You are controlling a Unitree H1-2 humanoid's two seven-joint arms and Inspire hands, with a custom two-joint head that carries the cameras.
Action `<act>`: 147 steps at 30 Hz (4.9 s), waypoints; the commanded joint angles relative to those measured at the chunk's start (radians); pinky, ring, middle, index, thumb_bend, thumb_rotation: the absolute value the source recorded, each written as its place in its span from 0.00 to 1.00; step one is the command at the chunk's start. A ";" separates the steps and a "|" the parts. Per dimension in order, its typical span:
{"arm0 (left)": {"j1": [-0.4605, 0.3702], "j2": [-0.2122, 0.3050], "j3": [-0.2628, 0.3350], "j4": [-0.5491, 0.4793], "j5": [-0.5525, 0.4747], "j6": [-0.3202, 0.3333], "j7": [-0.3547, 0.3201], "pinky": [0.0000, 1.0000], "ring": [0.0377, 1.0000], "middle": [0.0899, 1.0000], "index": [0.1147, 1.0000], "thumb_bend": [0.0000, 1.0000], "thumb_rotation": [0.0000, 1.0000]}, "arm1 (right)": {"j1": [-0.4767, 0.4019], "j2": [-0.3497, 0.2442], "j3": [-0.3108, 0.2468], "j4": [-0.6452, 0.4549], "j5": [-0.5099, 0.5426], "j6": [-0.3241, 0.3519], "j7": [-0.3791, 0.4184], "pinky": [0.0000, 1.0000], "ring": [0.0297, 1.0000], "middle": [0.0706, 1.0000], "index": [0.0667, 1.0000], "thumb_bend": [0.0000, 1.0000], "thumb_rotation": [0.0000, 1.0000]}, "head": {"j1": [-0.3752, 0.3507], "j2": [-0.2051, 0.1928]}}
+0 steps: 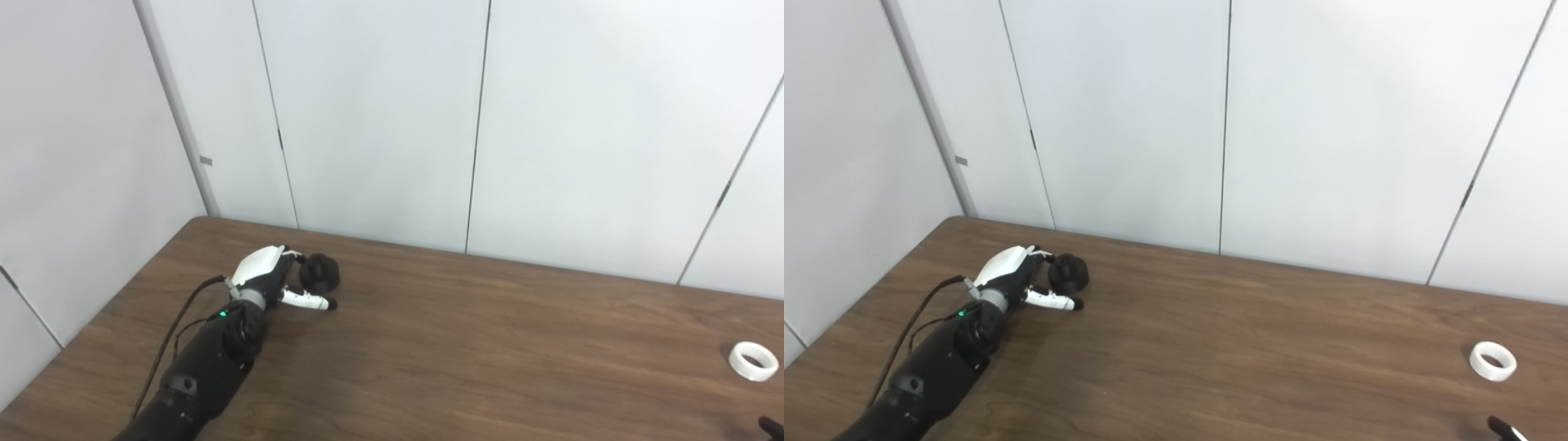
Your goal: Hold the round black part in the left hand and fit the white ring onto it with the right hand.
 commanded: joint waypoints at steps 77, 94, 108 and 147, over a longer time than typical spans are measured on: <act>-0.113 -0.064 -0.096 0.215 -0.004 -0.123 0.020 1.00 1.00 1.00 0.78 0.99 0.13 | 0.041 -0.032 -0.001 -0.062 0.009 0.038 0.009 1.00 1.00 1.00 0.99 0.92 0.47 | -0.025 0.015; -0.118 -0.060 -0.131 0.139 0.017 -0.057 -0.038 1.00 1.00 1.00 0.83 1.00 0.14 | 0.024 -0.030 0.009 -0.040 0.018 0.026 0.016 1.00 1.00 1.00 1.00 0.89 0.44 | -0.024 0.002; -0.103 0.042 -0.117 -0.125 0.107 0.096 -0.265 1.00 1.00 1.00 0.95 1.00 0.29 | 0.011 -0.024 0.019 -0.026 0.019 0.029 0.013 1.00 1.00 1.00 1.00 0.92 0.43 | -0.020 -0.012; -0.106 -0.018 -0.082 0.040 0.056 0.024 -0.221 1.00 1.00 1.00 0.77 1.00 0.22 | 0.059 -0.038 0.002 -0.080 0.025 0.036 0.012 1.00 1.00 1.00 0.99 0.94 0.45 | -0.027 0.020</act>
